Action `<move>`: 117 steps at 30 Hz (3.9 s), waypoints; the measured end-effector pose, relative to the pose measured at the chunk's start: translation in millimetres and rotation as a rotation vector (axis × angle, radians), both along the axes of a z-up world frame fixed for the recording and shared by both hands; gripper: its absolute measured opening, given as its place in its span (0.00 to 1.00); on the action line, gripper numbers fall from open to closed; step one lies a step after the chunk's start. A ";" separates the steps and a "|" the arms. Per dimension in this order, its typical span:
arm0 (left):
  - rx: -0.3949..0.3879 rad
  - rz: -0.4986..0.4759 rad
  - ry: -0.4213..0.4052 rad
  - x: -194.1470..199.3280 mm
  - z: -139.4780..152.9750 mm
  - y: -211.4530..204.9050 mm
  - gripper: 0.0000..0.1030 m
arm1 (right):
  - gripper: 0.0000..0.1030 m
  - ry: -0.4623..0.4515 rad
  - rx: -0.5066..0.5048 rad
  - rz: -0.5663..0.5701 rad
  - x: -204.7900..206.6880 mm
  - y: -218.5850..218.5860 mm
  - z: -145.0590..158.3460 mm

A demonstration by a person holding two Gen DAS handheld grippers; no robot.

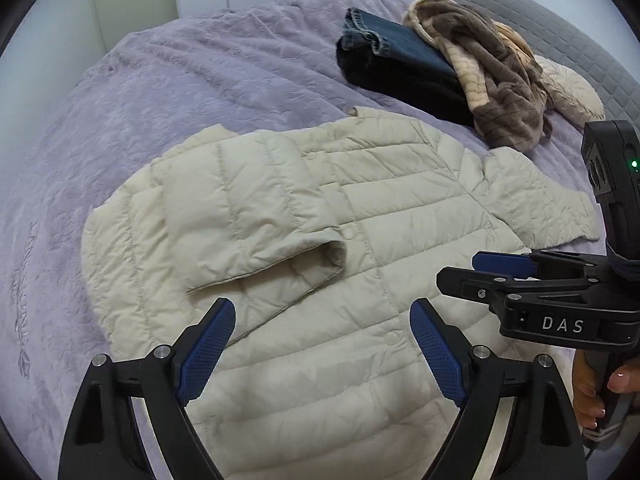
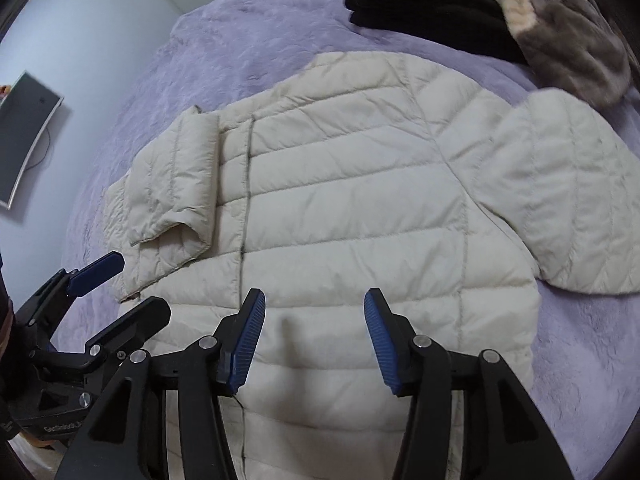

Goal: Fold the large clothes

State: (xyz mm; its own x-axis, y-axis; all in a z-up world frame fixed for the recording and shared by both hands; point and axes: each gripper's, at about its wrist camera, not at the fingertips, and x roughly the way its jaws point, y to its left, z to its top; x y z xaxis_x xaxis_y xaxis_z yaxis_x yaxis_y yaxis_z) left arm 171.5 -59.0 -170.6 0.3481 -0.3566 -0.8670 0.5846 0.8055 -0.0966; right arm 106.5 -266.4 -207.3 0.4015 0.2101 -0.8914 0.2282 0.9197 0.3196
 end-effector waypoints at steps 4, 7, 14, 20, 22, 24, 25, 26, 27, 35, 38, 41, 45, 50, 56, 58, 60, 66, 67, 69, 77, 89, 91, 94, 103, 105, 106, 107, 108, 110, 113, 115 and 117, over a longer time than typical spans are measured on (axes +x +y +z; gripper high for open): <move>-0.023 0.151 -0.033 15.2 7.3 51.6 0.87 | 0.66 -0.064 -0.126 0.132 20.5 40.0 15.4; 0.001 0.302 -0.048 38.4 1.2 94.6 0.87 | 0.78 -0.133 -0.273 0.261 32.6 79.3 24.4; 0.036 0.568 -0.009 94.0 -43.8 164.3 0.87 | 0.78 -0.196 -0.691 0.501 61.4 152.9 -3.9; 0.034 0.578 0.031 99.9 -69.8 171.1 0.87 | 0.06 -0.206 -0.757 0.423 72.9 152.6 -15.8; 0.038 0.562 0.024 97.8 -69.3 167.9 0.87 | 0.06 -0.213 -0.648 0.324 68.9 136.1 -6.3; 0.043 0.549 0.022 98.5 -68.6 165.5 0.87 | 0.06 -0.203 -0.546 0.205 64.2 113.8 2.4; 0.044 0.544 0.021 99.3 -68.4 165.0 0.87 | 0.06 -0.191 -0.488 0.136 58.7 102.0 4.4; 0.046 0.540 0.021 98.6 -67.6 163.5 0.87 | 0.06 -0.172 -0.424 0.062 54.7 87.1 5.1; 0.048 0.537 0.021 97.9 -66.4 162.4 0.87 | 0.06 -0.149 -0.351 -0.011 50.2 71.6 3.8; 0.078 0.501 0.018 99.6 -72.9 151.1 0.87 | 0.06 -0.017 0.184 -0.403 10.3 -9.1 -41.0; 0.084 0.501 0.025 101.2 -76.4 151.2 0.87 | 0.06 -0.012 0.304 -0.491 1.6 -23.7 -49.5; 0.086 0.500 0.028 101.6 -77.1 151.5 0.87 | 0.07 -0.009 0.373 -0.587 -10.0 -35.6 -53.5; 0.076 0.497 0.029 100.0 -70.1 151.9 0.87 | 0.08 0.016 0.405 -0.690 -24.1 -44.3 -53.4; 0.015 0.526 -0.022 101.4 -44.3 158.9 0.87 | 0.08 -0.040 0.257 -0.634 -27.3 -33.9 -16.4; 0.105 0.536 -0.022 121.5 -61.5 148.0 0.87 | 0.08 -0.105 0.084 -0.418 3.9 -35.1 -0.8; 0.152 0.532 -0.024 122.3 -73.5 145.2 0.87 | 0.08 -0.051 0.076 -0.388 8.5 -40.9 -17.3; 0.154 0.539 -0.011 121.3 -79.7 146.9 0.87 | 0.08 0.015 0.096 -0.417 1.2 -50.0 -35.1; 0.160 0.542 -0.005 121.3 -84.2 151.4 0.87 | 0.07 0.055 0.180 -0.520 -34.8 -72.0 -56.2; 0.161 0.542 -0.003 121.3 -83.4 151.8 0.87 | 0.07 0.058 0.182 -0.517 -38.0 -73.2 -55.7; 0.163 0.541 -0.006 120.1 -79.5 151.5 0.87 | 0.08 0.059 0.182 -0.515 -42.3 -75.8 -51.5; 0.199 0.513 -0.042 114.2 -67.9 143.8 0.87 | 0.08 -0.099 0.206 -0.433 -12.9 -85.2 -19.2; 0.230 0.506 -0.024 112.1 -75.4 139.1 0.87 | 0.08 0.066 0.224 -0.362 3.1 -71.9 -60.6; 0.231 0.508 -0.024 110.5 -69.6 138.4 0.87 | 0.08 0.071 0.228 -0.360 1.1 -73.8 -56.8; 0.228 0.497 -0.026 105.8 -55.7 136.7 0.87 | 0.08 0.071 0.238 -0.362 -5.3 -76.0 -49.2; 0.196 0.394 -0.006 67.4 -12.8 104.0 0.87 | 0.08 0.088 0.282 -0.379 -47.1 -85.7 -28.7; 0.184 0.363 0.013 54.1 -7.1 91.0 0.87 | 0.08 0.090 0.294 -0.388 -56.0 -88.1 -24.6; 0.180 0.349 0.023 46.9 -4.4 83.2 0.87 | 0.08 0.091 0.299 -0.393 -61.0 -89.5 -22.6; 0.176 0.332 0.035 39.7 -2.3 75.6 0.87 | 0.08 0.091 0.304 -0.397 -65.8 -90.9 -20.5; 0.172 0.311 0.046 31.9 -0.4 67.4 0.87 | 0.08 0.094 0.308 -0.401 -70.5 -92.6 -18.8; 0.170 0.266 0.061 16.9 3.5 50.0 0.87 | 0.08 0.100 0.314 -0.409 -80.5 -96.2 -15.6; 0.168 0.202 0.080 -3.9 9.9 26.0 0.87 | 0.19 0.107 0.319 -0.424 -96.1 -102.7 -10.4; 0.160 0.170 0.103 -16.7 12.9 11.5 0.87 | 0.43 0.104 0.322 -0.442 -107.7 -108.3 -5.9; 0.158 0.142 0.118 -28.2 15.3 -1.5 0.87 | 0.60 0.089 0.322 -0.461 -119.1 -114.5 -0.1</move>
State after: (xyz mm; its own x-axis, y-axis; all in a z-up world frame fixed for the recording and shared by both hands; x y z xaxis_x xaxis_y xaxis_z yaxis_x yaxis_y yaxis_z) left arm 143.3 -60.5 -155.4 0.2782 -0.1679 -0.9458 0.4566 0.8894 -0.0236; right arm -12.6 -380.9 -207.4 0.4425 0.2980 -0.8458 0.6217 0.5778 0.5289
